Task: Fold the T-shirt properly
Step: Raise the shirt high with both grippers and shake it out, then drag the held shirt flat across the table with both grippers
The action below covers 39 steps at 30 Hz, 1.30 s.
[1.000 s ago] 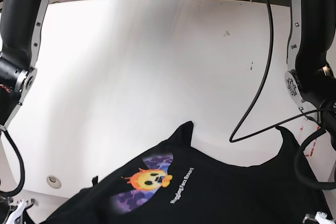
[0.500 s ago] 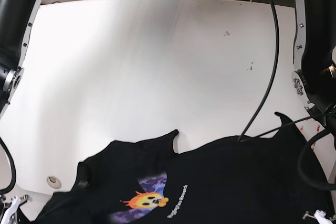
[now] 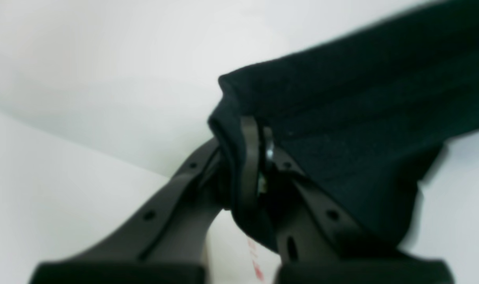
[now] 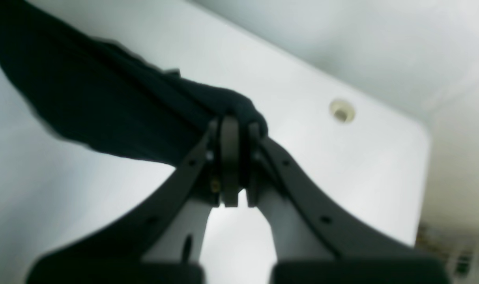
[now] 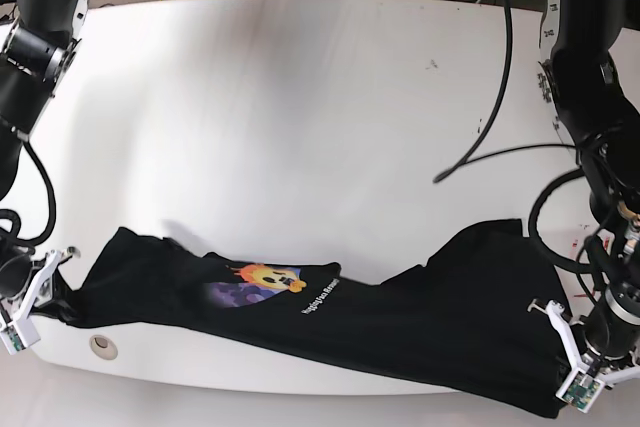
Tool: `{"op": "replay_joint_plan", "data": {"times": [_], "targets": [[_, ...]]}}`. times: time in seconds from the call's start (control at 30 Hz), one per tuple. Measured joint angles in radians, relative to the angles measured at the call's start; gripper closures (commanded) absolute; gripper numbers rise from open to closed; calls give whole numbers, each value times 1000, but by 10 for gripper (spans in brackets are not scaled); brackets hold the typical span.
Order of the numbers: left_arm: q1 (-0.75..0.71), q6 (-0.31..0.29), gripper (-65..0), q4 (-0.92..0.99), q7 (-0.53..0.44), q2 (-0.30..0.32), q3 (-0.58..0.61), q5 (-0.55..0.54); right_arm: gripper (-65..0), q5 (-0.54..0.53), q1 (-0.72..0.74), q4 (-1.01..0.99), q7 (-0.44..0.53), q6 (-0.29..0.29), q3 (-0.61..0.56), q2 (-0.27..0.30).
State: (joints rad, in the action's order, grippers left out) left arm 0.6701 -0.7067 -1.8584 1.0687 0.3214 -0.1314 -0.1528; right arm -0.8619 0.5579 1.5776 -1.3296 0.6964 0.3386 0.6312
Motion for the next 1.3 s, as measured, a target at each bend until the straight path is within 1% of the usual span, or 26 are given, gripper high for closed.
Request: {"op": "replay_joint_plan", "data": {"times": [0.1, 0.27, 0.43, 0.5, 0.6, 0.67, 0.73, 0.9, 1.07, 1.17, 1.3], "targets": [[-92, 1, 0, -22, 0, -4, 2, 4, 0, 16, -88, 30, -2, -1, 34, -42], [-267, 3, 0, -76, 8, -7, -5, 14, 0, -5, -237, 89, 2, 1, 83, -108], [-422, 0, 0, -118, 43, -13, -14, 2, 0, 7, -367, 145, -8, 1, 130, -147], [-480, 2, 0, -121, 45, -18, -34, 0, 0, 21, -407, 158, -5, 0, 133, -174], [-581, 4, 0, -130, 42, -36, -94, 5, 0, 8, -476, 188, 2, 0, 131, -203], [-644, 0, 0, -128, 53, -44, -134, 2, 0, -5, -525, 207, 9, 3, 143, -209], [-701, 4, 0, -126, 68, -48, -172, 19, 0, 4, -575, 224, 7, 1, 183, -224], [-808, 6, 0, -129, 42, -48, -229, -3, 0, 10, -663, 228, 0, 0, 209, -239], [-932, 4, 0, -128, 41, -49, -313, 0, 0, -8, -765, 230, 13, 2, 257, -243], [-992, 3, 0, -127, 41, -51, -344, -4, 0, -5, -818, 228, 6, 2, 274, -247], [-1070, 2, 0, -127, 32, -52, -366, -16, 0, -10, -865, 228, 10, 3, 287, -269]]}}
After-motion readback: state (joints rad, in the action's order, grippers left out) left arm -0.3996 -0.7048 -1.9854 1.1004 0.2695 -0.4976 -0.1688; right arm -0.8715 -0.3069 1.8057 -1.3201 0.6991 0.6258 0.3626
